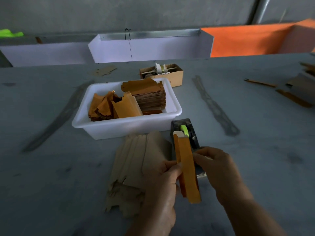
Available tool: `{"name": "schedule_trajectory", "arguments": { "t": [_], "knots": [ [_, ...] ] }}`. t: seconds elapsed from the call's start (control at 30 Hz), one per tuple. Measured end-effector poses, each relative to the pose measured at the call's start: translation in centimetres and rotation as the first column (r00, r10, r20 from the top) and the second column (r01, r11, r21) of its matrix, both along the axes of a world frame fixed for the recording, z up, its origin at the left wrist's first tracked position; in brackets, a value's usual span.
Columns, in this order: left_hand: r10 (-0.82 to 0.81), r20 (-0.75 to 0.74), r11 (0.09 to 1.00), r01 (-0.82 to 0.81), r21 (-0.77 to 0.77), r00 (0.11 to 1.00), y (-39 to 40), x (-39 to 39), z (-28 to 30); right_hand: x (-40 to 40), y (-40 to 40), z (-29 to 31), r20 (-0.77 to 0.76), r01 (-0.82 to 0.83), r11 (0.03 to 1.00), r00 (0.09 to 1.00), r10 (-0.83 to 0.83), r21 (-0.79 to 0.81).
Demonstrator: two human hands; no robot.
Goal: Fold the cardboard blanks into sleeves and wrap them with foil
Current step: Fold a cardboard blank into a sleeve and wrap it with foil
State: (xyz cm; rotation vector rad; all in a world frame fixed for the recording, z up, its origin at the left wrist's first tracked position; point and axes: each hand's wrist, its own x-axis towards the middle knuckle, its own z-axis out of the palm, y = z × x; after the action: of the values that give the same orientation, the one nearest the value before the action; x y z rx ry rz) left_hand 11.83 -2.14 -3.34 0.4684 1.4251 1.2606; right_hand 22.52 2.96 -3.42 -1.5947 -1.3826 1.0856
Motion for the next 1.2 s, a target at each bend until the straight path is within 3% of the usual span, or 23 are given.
{"name": "schedule_trajectory", "arguments": {
  "t": [0.07,0.1,0.2,0.23,0.47,0.6,0.87,1.07,1.2],
  "knots": [
    [0.01,0.017,1.0,-0.01,-0.004,1.0,0.0,0.5,0.0,-0.3,-0.5,0.0,0.07,0.036,0.996,0.997,-0.042,0.082],
    [0.016,0.02,1.0,-0.016,-0.003,1.0,-0.1,0.6,0.1,-0.4,-0.7,-0.1,0.021,0.052,0.995,0.998,-0.054,0.082],
    [0.018,0.008,1.0,-0.018,0.005,1.0,-0.2,0.7,0.0,-0.2,-1.0,0.2,-0.358,0.026,0.998,0.933,-0.042,-0.049],
    [0.016,0.006,1.0,-0.016,0.008,1.0,-0.3,0.6,0.0,0.0,-1.1,0.2,-0.397,0.024,0.997,0.916,-0.051,-0.072],
    [0.065,0.087,0.998,-0.067,0.021,0.994,-0.6,-1.2,-0.2,0.4,-2.3,-0.7,-0.052,0.106,0.991,0.993,-0.102,0.086],
    [0.011,0.03,0.997,-0.014,0.074,0.999,-0.5,-1.6,0.3,0.0,-2.8,-1.1,0.067,0.093,0.98,0.992,-0.106,0.174],
    [-0.184,-0.039,0.964,0.188,0.189,0.982,0.5,-1.1,1.8,-0.7,-3.3,-1.7,0.098,0.135,0.978,0.984,-0.152,0.161],
    [-0.259,-0.142,0.952,0.277,0.128,0.955,1.1,-0.7,1.3,-0.8,-3.5,-2.5,0.06,0.162,0.973,0.983,-0.174,0.165],
    [-0.236,-0.194,0.961,0.258,0.099,0.952,1.3,-0.7,1.4,-0.5,-3.3,-2.2,0.117,0.099,0.972,0.985,-0.126,0.214]
  ]
}}
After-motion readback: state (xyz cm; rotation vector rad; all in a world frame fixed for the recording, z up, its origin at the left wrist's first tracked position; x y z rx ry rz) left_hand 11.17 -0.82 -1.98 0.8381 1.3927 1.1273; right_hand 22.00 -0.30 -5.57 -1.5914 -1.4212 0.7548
